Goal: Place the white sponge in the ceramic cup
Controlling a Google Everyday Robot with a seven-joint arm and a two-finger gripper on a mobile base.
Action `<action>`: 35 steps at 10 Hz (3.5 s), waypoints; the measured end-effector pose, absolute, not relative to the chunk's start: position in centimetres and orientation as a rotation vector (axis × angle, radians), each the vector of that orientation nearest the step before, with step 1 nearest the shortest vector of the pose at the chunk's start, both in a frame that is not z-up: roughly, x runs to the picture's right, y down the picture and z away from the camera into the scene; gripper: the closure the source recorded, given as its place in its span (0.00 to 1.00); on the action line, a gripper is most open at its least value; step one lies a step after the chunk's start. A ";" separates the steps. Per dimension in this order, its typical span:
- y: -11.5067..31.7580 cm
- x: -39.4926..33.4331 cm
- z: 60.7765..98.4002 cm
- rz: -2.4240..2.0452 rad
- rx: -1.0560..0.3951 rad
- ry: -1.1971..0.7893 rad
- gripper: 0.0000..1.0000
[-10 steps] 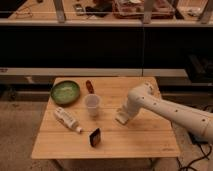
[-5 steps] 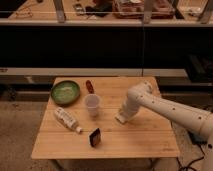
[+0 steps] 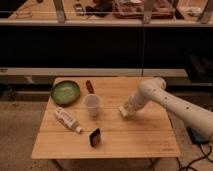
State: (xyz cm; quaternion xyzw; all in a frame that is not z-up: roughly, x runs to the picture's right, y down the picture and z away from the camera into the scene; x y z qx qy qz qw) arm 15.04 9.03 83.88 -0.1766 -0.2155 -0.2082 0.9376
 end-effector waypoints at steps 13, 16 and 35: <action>-4.9 -4.0 71.3 -0.900 -0.102 -0.629 1.00; -1.3 -6.1 72.0 -0.996 -0.201 -0.653 1.00; 3.7 -6.8 77.5 -1.037 -0.327 -0.544 0.20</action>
